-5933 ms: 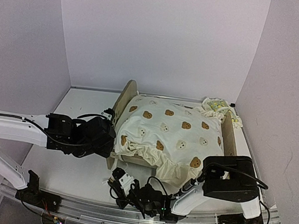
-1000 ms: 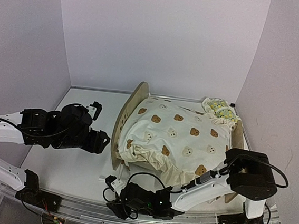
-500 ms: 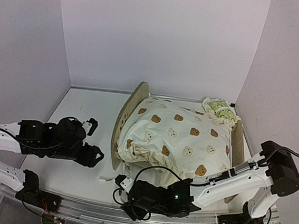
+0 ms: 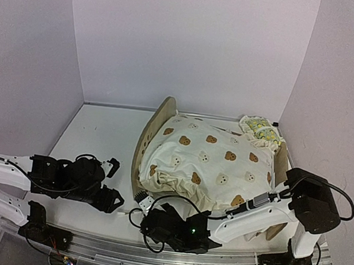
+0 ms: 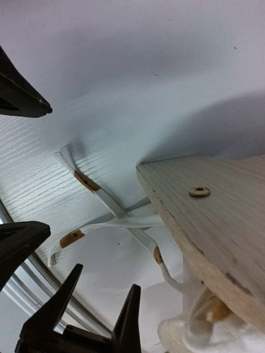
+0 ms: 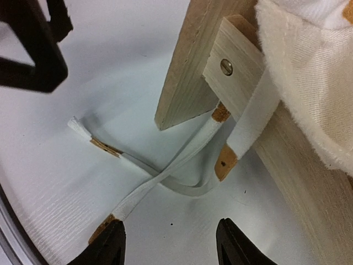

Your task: Set up the pet bed

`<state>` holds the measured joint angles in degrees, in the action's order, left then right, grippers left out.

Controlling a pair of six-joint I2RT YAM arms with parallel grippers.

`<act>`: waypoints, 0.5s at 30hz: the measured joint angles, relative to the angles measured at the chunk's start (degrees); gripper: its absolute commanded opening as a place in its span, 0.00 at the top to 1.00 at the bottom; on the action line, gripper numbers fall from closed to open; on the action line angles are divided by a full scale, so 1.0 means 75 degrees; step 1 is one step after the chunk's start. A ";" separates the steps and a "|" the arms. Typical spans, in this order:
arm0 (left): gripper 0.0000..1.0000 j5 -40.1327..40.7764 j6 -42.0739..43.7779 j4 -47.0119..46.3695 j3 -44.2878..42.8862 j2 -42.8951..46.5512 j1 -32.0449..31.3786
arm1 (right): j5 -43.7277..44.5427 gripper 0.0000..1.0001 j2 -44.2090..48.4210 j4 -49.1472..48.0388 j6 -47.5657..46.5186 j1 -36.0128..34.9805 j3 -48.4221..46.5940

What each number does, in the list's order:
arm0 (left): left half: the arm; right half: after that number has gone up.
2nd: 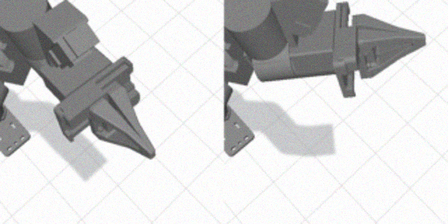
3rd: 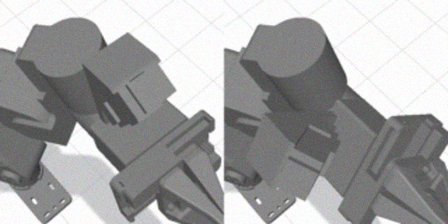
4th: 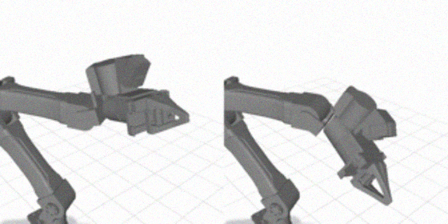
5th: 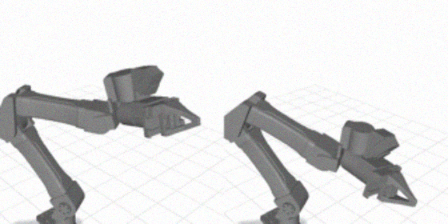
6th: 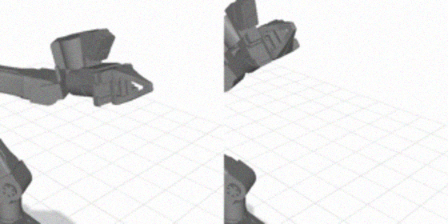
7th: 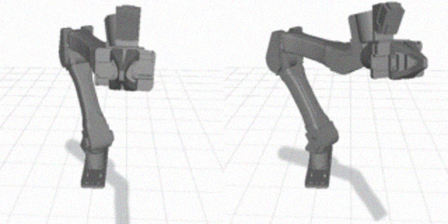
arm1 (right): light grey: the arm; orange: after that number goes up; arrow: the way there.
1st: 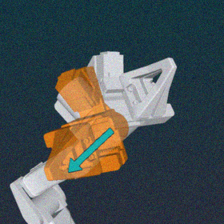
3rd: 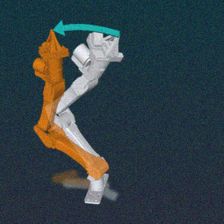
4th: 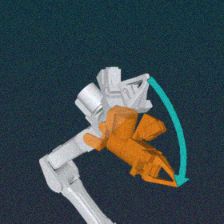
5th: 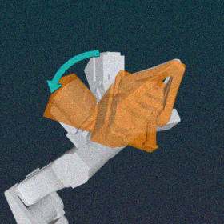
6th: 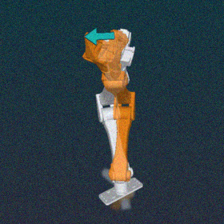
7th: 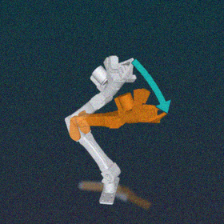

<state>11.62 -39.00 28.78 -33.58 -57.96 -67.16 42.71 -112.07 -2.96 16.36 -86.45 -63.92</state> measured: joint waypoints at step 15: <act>0.46 -0.0137 -0.0537 -0.0279 0.0101 -0.1659 -0.0203 | 0.0284 0.46 0.0023 -0.1866 -0.0405 0.0172 0.1175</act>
<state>10.59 -43.03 26.69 -32.82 -70.40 -68.69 44.84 -111.90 -16.95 13.32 -85.16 -55.11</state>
